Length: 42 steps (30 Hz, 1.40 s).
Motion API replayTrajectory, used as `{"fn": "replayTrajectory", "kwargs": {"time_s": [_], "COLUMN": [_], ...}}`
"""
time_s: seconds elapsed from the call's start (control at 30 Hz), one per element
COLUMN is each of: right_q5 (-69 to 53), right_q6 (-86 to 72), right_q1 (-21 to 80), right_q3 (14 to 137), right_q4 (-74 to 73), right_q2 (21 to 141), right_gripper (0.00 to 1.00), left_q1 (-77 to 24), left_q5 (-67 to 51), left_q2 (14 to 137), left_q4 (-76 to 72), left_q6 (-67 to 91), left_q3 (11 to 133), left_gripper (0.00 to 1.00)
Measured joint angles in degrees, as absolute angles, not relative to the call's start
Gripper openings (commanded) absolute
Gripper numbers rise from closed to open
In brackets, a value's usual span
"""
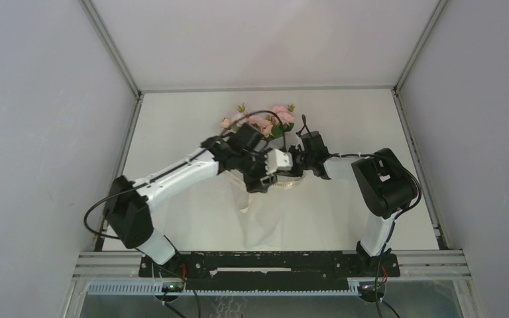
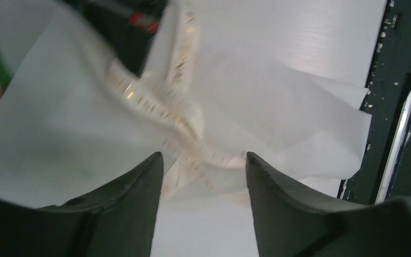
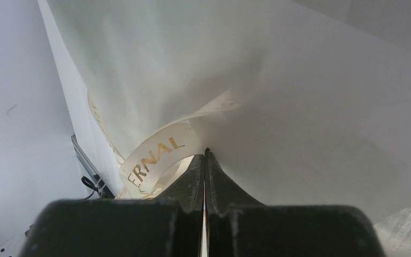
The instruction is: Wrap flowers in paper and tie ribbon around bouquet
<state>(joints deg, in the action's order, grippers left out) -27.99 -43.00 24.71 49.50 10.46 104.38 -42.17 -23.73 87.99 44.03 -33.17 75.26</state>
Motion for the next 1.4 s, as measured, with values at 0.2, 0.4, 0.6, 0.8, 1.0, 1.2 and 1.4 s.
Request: {"fn": "replayTrajectory", "kwargs": {"time_s": [0.2, 0.4, 0.6, 0.8, 1.0, 1.2, 1.4], "right_q5": [-27.99, -28.51, -28.91, -28.88, -29.08, -33.76, -41.39], "right_q6": [-42.96, -42.98, -42.96, -42.87, -41.58, -36.36, -29.91], "right_q1": [24.71, 24.69, 24.45, 24.45, 24.45, 24.47, 24.45], "right_q3": [49.54, 49.54, 49.54, 49.54, 49.56, 49.58, 50.09], "right_q4": [7.77, 6.48, 5.98, 5.37, 3.38, -1.15, -4.62], "right_q2": [104.36, 104.36, 104.36, 104.36, 104.20, 102.94, 99.96], "right_gripper": [0.00, 0.00, 0.00, 0.00, 0.00, 0.00, 0.06], "left_q1": [-47.86, -47.11, -47.42, -47.72, -48.01, -47.99, -47.03], "left_q5": [-20.03, -14.68, -12.03, -11.03, -10.94, -13.13, -18.87], "left_q2": [98.13, 103.42, 106.56, 109.14, 108.73, 104.77, 103.15], "left_q4": [37.30, 32.45, 31.46, 33.69, 35.38, 39.94, 43.22], "left_q6": [-36.18, -39.00, -41.12, -43.27, -43.48, -41.47, -37.32], "left_q3": [74.41, 73.82, 73.82, 73.82, 73.97, 76.77, 81.73], "left_gripper": [0.71, 0.63, 0.58, 0.14, 0.00, 0.00, 0.00]}}
